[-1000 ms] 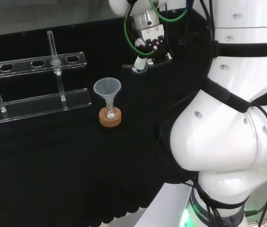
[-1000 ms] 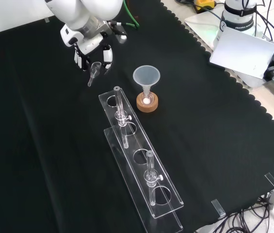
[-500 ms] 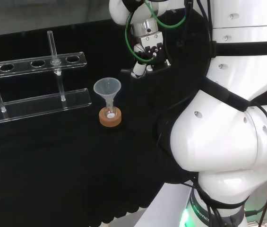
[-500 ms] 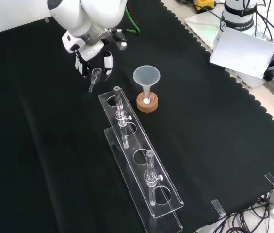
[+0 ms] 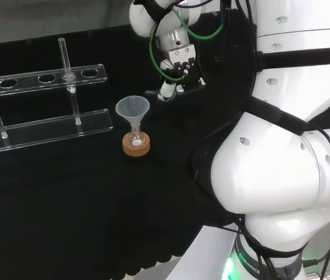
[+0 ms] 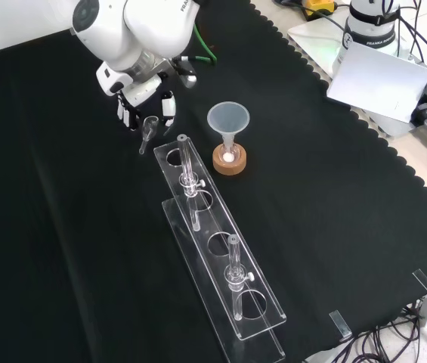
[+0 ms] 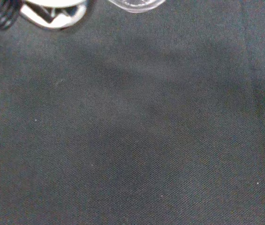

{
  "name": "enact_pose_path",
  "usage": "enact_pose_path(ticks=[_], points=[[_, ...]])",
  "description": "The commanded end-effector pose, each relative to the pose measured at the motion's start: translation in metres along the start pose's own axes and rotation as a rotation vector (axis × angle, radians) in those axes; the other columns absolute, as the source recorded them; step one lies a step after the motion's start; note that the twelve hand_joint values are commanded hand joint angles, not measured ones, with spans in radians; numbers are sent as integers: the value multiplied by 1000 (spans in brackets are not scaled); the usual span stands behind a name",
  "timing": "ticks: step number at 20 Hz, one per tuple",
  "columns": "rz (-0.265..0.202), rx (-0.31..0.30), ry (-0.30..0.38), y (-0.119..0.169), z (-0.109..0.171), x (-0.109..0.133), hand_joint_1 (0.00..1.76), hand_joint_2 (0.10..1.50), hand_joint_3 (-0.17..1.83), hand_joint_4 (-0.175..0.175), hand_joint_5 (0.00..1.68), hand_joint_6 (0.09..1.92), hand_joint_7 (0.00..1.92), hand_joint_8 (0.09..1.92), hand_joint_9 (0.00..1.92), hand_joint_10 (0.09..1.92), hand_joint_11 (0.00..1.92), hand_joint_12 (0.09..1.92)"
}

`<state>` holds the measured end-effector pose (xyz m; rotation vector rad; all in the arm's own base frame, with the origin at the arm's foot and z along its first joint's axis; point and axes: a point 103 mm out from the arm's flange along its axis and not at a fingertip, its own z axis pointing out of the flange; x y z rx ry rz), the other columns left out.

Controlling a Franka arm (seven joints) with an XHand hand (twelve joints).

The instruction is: Put the weighing funnel back on the table.

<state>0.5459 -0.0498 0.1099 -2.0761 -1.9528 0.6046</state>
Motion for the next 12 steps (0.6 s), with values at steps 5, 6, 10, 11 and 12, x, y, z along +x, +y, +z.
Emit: enact_pose_path(ticks=[5, 6, 10, 11, 12], points=[[-23, -3, -9, 11, 10, 12, 1109, 673, 641, 175, 1258, 696, 775, 665, 1280, 87, 1053, 886], [-26, -6, -12, 12, 11, 13, 1109, 673, 640, 175, 1258, 695, 775, 665, 1280, 87, 1053, 886], [-32, -1, -28, 15, 15, 18, 1108, 673, 639, 175, 1258, 695, 774, 666, 1280, 87, 1054, 885], [-34, 1, -29, 16, 16, 19, 1108, 673, 639, 175, 1258, 695, 774, 667, 1280, 87, 1054, 885], [-34, 3, -31, 16, 17, 19, 1108, 674, 639, 175, 1257, 695, 773, 667, 1279, 87, 1054, 885]])
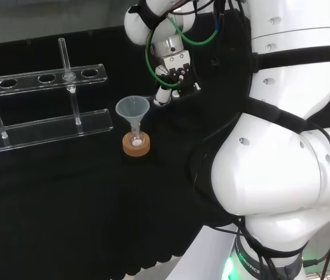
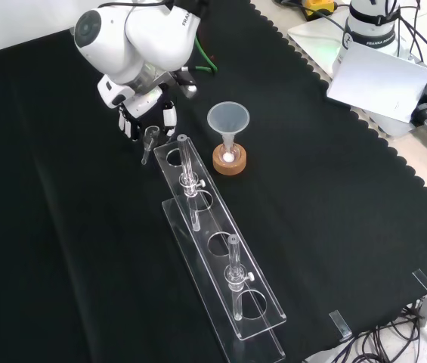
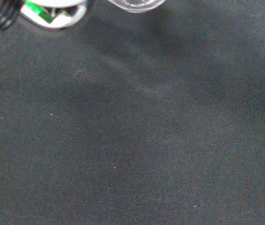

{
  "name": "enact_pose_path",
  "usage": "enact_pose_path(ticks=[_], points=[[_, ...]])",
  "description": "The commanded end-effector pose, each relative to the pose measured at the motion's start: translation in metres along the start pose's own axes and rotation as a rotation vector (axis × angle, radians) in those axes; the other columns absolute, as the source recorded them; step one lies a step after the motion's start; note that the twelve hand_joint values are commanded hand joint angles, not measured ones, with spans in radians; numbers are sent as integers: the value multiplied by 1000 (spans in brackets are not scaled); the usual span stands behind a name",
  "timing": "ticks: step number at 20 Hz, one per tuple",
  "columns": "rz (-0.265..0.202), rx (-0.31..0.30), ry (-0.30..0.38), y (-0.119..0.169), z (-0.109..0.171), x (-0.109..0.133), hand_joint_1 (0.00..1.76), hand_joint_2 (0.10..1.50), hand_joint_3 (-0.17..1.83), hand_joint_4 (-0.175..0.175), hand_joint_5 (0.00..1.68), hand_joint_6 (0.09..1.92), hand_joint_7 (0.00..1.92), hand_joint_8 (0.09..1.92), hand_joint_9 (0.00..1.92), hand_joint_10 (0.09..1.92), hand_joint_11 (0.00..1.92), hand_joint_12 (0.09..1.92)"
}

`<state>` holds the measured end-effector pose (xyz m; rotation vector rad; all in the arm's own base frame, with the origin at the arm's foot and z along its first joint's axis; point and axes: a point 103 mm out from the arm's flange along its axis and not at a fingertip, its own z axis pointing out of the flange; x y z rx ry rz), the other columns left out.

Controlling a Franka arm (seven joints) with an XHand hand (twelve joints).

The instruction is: Put the weighing funnel back on the table.

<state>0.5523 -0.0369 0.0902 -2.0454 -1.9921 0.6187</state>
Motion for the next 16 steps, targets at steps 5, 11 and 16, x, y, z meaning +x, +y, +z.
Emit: enact_pose_path(ticks=[5, 11, 16], points=[[-8, 8, -9, 6, 8, 5, 1108, 674, 637, 175, 1257, 695, 768, 667, 1279, 87, 1054, 884], [-21, 1, 14, 6, 10, 7, 1108, 676, 635, 175, 1257, 694, 744, 663, 1269, 87, 1055, 882], [-30, 1, 0, 6, 13, 9, 1002, 873, 283, 124, 1116, 732, 607, 733, 1182, 87, 971, 929]])
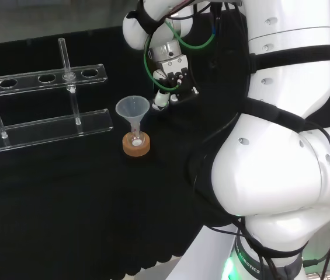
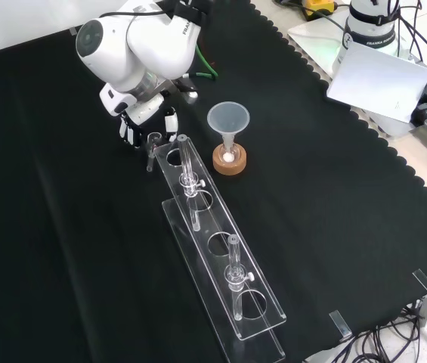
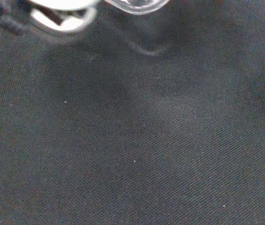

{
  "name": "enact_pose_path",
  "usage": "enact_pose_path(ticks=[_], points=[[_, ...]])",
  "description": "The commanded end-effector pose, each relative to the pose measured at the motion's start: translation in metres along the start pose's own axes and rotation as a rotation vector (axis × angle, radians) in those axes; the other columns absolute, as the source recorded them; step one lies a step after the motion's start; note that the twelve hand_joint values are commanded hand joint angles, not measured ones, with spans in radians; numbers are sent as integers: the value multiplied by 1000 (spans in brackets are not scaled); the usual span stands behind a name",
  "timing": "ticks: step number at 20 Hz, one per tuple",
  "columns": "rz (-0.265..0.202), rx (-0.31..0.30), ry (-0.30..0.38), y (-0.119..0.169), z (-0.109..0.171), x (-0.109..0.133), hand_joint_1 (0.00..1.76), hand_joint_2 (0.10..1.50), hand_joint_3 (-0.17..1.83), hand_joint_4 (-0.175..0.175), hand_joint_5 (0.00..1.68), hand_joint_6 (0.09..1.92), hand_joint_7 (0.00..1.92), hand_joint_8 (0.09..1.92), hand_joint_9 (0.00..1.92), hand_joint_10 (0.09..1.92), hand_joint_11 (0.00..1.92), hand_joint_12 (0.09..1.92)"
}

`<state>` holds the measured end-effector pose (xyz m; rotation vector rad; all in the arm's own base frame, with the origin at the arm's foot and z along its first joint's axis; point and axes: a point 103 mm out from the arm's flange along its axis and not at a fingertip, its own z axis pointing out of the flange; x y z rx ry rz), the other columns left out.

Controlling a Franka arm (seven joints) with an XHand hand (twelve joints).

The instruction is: Put the weighing funnel back on the table.

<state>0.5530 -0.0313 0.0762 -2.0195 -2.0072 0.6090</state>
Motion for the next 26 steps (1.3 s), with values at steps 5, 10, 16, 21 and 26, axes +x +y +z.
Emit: enact_pose_path(ticks=[5, 10, 16, 21, 26], points=[[-5, 10, -12, -2, 2, 2, 863, 852, 249, 18, 917, 633, 499, 742, 1081, 87, 824, 1028], [-2, 37, -18, -6, 2, 1, 840, 816, 300, 10, 718, 673, 421, 732, 984, 87, 681, 1120], [-3, 148, -23, -10, 3, -2, 785, 767, 333, -17, 330, 468, 166, 694, 738, 87, 399, 1279], [-4, 104, 26, -28, -12, -10, 723, 743, 340, -25, 257, 196, 33, 661, 590, 87, 250, 1340], [18, 41, 44, -61, -40, -19, 679, 737, 338, -24, 252, 144, 24, 654, 574, 87, 226, 1344]])
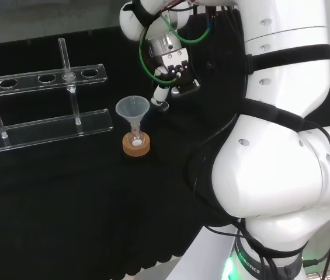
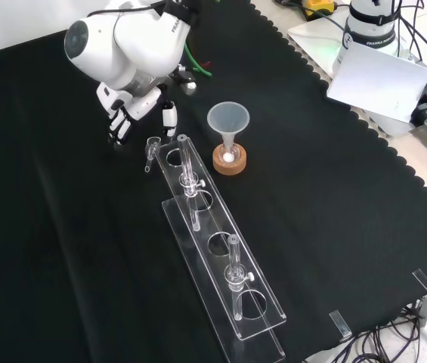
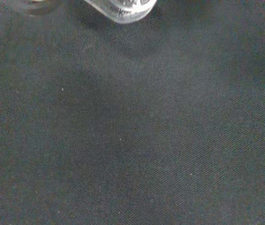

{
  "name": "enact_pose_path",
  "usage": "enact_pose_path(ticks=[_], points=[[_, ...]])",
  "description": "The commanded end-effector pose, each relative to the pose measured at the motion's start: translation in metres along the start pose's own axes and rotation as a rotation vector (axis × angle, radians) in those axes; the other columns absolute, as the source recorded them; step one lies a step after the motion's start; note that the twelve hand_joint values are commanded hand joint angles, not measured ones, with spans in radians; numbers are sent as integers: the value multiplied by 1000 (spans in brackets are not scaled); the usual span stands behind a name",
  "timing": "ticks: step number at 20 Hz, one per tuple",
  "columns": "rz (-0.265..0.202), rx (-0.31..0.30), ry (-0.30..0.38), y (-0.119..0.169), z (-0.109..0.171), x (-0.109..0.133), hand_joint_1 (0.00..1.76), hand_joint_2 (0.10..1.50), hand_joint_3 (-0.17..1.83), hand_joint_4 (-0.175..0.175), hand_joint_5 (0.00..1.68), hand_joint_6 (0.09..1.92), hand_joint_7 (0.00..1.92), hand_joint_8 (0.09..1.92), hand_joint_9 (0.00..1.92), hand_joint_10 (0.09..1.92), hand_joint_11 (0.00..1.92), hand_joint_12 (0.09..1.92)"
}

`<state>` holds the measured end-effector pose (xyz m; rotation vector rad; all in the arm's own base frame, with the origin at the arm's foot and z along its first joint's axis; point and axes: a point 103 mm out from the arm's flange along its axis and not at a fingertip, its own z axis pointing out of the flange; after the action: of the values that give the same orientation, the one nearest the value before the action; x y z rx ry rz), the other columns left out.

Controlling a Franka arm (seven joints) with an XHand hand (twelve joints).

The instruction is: Put the weighing funnel back on the table.

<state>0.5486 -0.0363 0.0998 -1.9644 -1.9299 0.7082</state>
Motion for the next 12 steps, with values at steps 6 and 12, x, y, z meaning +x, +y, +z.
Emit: enact_pose_path(ticks=[6, 12], points=[[38, -132, 51, -97, -37, -15, 677, 732, 335, -24, 257, 129, 41, 657, 593, 87, 233, 1349], [54, -177, 49, -139, -53, -11, 678, 731, 334, -23, 278, 91, 61, 649, 609, 87, 254, 1342]])
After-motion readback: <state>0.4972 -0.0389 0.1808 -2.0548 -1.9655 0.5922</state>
